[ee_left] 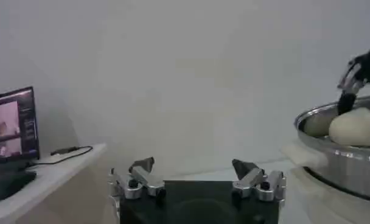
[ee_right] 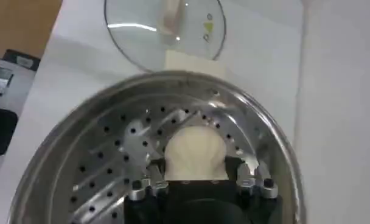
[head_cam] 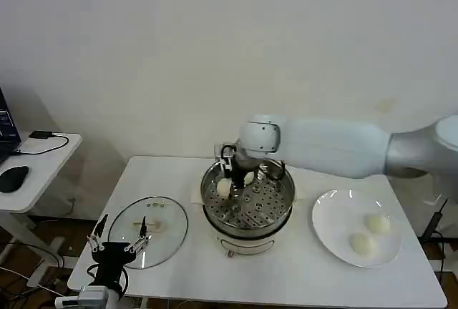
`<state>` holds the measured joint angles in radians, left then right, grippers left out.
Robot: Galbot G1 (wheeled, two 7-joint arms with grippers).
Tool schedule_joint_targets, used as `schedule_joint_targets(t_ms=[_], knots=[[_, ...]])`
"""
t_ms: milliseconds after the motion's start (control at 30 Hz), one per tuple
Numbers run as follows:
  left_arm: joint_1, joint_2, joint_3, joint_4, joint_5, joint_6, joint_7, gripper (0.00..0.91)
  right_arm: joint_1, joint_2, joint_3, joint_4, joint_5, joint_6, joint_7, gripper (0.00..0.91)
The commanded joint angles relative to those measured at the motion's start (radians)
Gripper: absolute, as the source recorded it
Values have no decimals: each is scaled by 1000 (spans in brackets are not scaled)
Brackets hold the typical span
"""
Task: Take steamed baozi put them in steamer then cover it.
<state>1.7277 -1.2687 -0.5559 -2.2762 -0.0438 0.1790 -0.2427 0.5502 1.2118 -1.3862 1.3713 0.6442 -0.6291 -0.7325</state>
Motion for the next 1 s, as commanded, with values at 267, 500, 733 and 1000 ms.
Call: schedule_joint_targets(t_ms=[267, 500, 733, 1000], knots=[[8, -5, 3, -4, 12, -8, 1, 907, -41, 73, -3, -61, -15, -17, 8, 746], [9, -7, 6, -7, 11, -7, 0, 907, -53, 71, -3, -61, -36, -17, 6, 907], [7, -10, 11, -4, 11, -6, 0, 907, 23, -5, 12, 15, -34, -18, 8, 907], [0, 12, 10, 0, -19, 3, 3, 907, 220, -306, -43, 288, -58, 4, -44, 907]])
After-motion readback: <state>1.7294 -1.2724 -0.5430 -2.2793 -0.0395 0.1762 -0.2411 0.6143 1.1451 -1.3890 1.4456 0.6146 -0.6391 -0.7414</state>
